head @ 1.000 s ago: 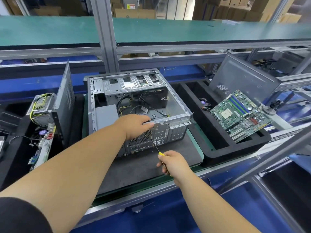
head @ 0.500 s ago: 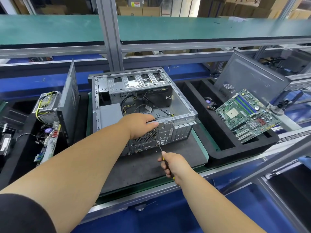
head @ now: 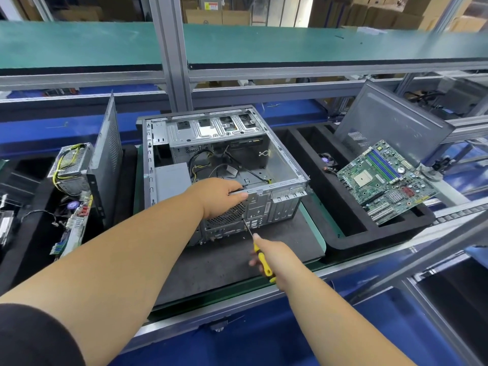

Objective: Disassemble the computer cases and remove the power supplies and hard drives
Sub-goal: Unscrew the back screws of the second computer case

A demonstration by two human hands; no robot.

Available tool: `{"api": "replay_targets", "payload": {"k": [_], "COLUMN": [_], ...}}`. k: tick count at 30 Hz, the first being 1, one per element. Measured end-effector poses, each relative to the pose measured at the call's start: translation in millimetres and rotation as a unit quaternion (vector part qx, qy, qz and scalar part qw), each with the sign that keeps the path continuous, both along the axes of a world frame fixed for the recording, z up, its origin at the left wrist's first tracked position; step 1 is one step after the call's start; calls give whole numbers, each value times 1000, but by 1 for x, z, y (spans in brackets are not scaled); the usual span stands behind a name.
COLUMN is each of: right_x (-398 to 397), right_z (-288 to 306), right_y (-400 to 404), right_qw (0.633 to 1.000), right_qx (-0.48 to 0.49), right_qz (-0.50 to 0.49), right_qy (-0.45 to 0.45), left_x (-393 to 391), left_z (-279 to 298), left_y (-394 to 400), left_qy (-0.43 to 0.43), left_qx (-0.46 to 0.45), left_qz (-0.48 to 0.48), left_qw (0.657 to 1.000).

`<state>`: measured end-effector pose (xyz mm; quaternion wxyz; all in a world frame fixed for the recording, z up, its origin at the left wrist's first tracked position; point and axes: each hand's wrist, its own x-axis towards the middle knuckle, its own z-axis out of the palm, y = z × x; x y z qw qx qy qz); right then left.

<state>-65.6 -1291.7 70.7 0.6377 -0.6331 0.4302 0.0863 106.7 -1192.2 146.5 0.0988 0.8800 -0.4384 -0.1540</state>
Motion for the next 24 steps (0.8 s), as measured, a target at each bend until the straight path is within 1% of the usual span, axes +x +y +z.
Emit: {"api": "replay_targets", "payload": {"k": [1, 2, 3, 5, 8, 10, 11, 13, 15, 16, 17, 18, 19, 20, 21, 22, 23, 24], "right_x": [-2, -5, -8, -14, -19, -17, -16, -13, -11, -10, -10, -10, -10, -9, -9, -9, -9, -9], "right_z": [0, -2, -5, -11, -20, -26, -27, -25, -18, -15, -14, -14, -13, -13, -12, -13, -12, -13], "right_y": [-2, -4, -5, -7, -2, 1, 4, 8, 11, 13, 13, 14, 16, 18, 20, 21, 20, 19], "right_qw": [992, 976, 962, 945, 928, 933, 945, 976, 998, 998, 985, 958, 920, 883, 858, 851, 863, 891], "right_qx": [121, 208, 262, 310, 350, 333, 300, 195, 47, -50, -162, -271, -367, -438, -478, -490, -472, -425], "right_qz": [-36, -58, -68, -70, -69, -75, -75, -58, -18, 15, 55, 94, 128, 149, 162, 166, 162, 147], "right_qy": [-11, -28, -45, -73, -106, -116, -110, -77, -46, -32, -12, 16, 50, 79, 94, 93, 81, 57], "left_x": [0, 0, 0, 0, -1, -1, -1, -1, -1, -1, 0, 0, 0, 0, 0, 0, 0, 0], "left_z": [0, 0, 0, 1, 1, 2, 2, 2, 2, 2, 2, 2, 2, 2, 2, 2, 2, 2], "left_y": [0, 0, 0, 0, 0, 0, 0, 0, 0, 0, 0, 0, 0, 0, -1, -1, -1, -1], "left_qy": [1, 1, 1, 2, 2, 3, 4, 7, 6, 5, 5, 5, 4, 4, 4, 3, 2, 2], "left_qx": [1, 2, 3, 5, 6, 3, 2, 1, 1, 0, 0, 0, 1, 3, 5, 7, 7, 7], "left_qz": [-1, -2, -2, -3, -4, -5, -6, -8, -8, -9, -9, -9, -8, -7, -6, -6, -7, -7], "left_qw": [1000, 1000, 1000, 1000, 1000, 1000, 1000, 1000, 1000, 1000, 1000, 1000, 1000, 1000, 1000, 1000, 1000, 1000]}}
